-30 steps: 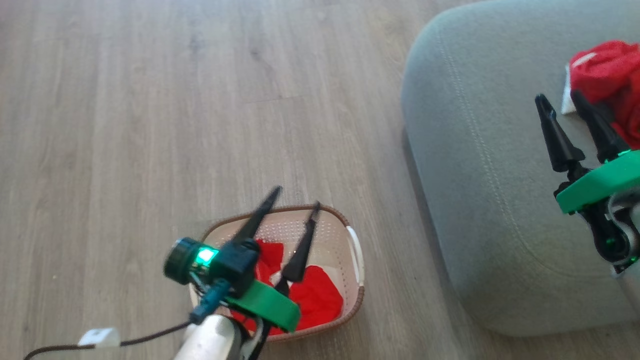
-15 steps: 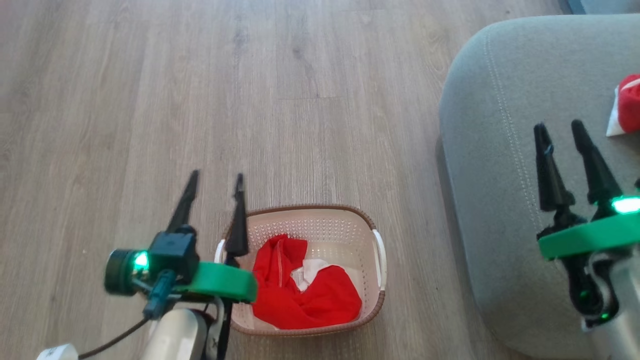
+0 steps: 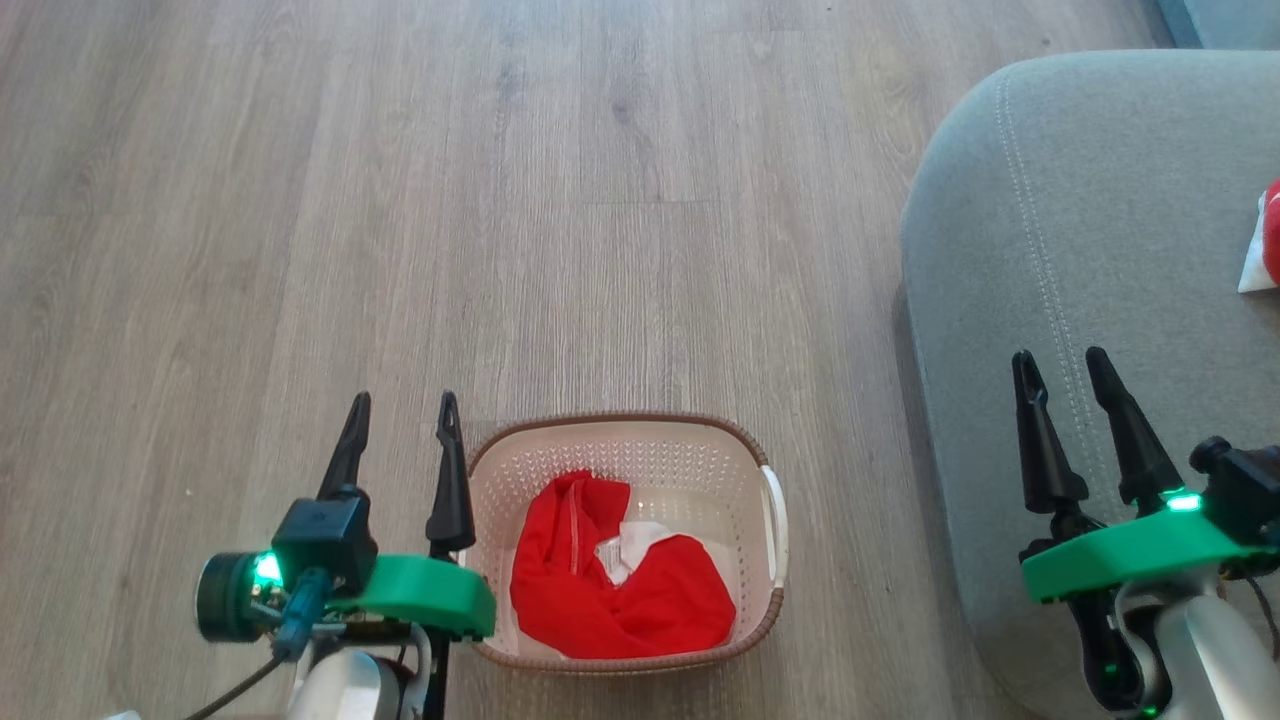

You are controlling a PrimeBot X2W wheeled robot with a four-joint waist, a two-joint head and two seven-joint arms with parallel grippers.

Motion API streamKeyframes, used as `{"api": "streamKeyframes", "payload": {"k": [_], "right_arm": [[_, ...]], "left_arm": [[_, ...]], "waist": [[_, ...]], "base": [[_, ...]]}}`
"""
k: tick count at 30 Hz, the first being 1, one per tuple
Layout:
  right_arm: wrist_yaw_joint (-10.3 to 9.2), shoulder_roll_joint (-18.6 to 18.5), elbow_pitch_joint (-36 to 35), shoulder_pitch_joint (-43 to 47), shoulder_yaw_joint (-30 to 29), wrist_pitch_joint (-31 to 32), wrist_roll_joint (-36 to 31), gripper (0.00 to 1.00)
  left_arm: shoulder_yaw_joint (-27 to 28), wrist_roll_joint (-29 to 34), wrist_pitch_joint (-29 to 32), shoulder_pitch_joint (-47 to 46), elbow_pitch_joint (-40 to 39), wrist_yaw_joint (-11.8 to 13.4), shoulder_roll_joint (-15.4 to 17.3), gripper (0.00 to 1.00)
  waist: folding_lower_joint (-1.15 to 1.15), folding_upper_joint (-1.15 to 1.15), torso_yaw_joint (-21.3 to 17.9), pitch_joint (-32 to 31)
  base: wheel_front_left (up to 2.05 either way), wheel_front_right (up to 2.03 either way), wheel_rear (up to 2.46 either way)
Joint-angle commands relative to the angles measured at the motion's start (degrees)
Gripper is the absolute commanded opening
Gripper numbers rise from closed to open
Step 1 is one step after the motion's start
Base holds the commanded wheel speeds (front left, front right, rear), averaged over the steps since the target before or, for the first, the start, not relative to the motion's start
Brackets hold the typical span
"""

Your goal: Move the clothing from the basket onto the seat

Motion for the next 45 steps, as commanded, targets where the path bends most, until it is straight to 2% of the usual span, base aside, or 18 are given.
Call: {"api": "streamKeyframes", "payload": {"k": [1, 40, 45], "right_arm": [[0.00, -0.1, -1.6, -0.5, 0.5, -0.4, -0.7, 1.00], [0.00, -0.9, -0.7, -0.8, 0.0, -0.4, -0.9, 1.00], [0.00, -1.5, 0.0, -1.4, -1.0, -0.4, -3.6, 1.00]], "left_arm": [[2.3, -0.2, -0.3, -1.5, -1.5, -0.3, -0.1, 1.00], [0.8, -1.7, -0.3, -1.3, -0.9, -1.5, -0.1, 1.00], [0.0, -2.1, -0.3, -1.7, 0.1, -2.0, -0.1, 1.00]], "waist": [[0.00, 0.00, 0.0, 0.1], [0.00, 0.00, -0.4, 0.3], [0.00, 0.00, -0.9, 1.5]], "base": [[0.00, 0.00, 0.00], [0.00, 0.00, 0.00], [0.00, 0.00, 0.00]]}}
